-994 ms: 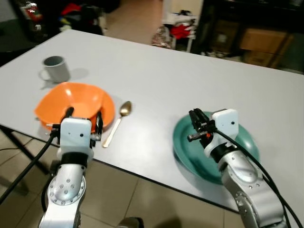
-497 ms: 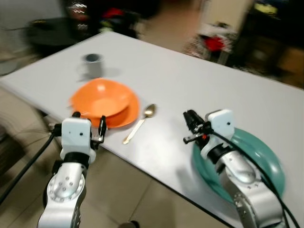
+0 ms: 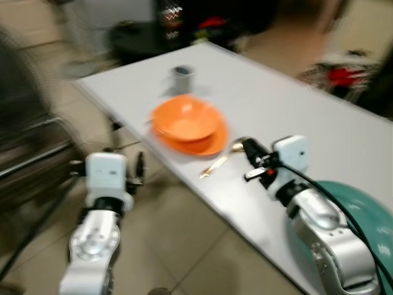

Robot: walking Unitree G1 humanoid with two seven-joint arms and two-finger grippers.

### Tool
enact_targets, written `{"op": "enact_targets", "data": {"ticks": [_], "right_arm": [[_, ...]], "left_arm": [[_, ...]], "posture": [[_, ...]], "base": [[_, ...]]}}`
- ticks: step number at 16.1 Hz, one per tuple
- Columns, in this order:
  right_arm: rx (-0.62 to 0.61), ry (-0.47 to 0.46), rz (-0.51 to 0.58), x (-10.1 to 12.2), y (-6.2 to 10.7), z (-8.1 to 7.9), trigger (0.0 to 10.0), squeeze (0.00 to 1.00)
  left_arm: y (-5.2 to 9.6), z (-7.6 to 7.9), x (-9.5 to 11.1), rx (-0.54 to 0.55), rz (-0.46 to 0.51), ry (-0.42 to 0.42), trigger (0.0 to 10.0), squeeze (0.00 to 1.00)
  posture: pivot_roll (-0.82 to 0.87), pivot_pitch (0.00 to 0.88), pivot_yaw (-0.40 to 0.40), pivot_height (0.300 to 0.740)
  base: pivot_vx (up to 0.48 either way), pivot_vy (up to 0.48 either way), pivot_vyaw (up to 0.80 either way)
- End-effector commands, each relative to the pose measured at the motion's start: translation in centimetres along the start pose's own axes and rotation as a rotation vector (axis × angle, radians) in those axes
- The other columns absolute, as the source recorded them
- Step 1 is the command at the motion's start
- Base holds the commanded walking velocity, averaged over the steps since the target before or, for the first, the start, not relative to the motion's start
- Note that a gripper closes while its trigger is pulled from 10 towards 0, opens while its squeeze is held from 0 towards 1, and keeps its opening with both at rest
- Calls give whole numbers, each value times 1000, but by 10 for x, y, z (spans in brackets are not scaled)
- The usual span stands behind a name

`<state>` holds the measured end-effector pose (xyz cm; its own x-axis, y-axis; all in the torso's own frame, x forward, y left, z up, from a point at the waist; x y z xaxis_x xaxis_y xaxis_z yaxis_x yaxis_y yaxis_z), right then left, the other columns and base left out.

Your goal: Setting the table

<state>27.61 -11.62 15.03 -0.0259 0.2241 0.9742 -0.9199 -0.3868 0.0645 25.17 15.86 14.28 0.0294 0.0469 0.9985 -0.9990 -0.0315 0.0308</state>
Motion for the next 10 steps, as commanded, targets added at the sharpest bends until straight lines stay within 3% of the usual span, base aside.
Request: {"op": "enact_targets", "data": {"ticks": [1, 4, 6, 8, 10], "right_arm": [[18, -22, 10, 5, -3, -6, 10000, 0], [-21, -60, -4, 0, -5, 0, 10000, 0], [-10, -79, -10, 1, -4, 0, 10000, 0], [-12, -90, -11, 1, -4, 3, 10000, 0], [62, -88, 3, 4, -4, -4, 10000, 0]], "left_arm": [[4, -4, 3, 21, -1, 2, 10000, 0], [-1, -1, 1, 2, 4, -25, 10000, 0], [-2, 0, 9, 20, 26, 61, 10000, 0], [-3, 7, 12, -24, 37, 38, 10000, 0], [-1, 8, 10, -30, 35, 11, 10000, 0]], "posture": [[52, 12, -42, 740], [56, 12, -48, 740], [56, 8, -46, 740], [59, 0, -41, 740], [75, 26, -55, 740]], "base": [[0, 0, 800], [0, 0, 800], [0, 0, 800], [0, 0, 800], [0, 0, 800]]}}
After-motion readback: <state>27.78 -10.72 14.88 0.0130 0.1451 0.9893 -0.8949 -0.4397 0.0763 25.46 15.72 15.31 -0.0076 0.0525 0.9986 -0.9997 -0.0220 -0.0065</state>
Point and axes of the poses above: a point about 5 cm out from each wrist's last joint towards the gripper, its own y axis pointing back from the gripper into the wrist, its own x axis along the axis of the wrist's last joint, z = x × y, the point moved 3 cm from there along -y, pointing out of the wrist towards the gripper, and after that the axes turned 12 degrees about y, right-handed, at the moved point
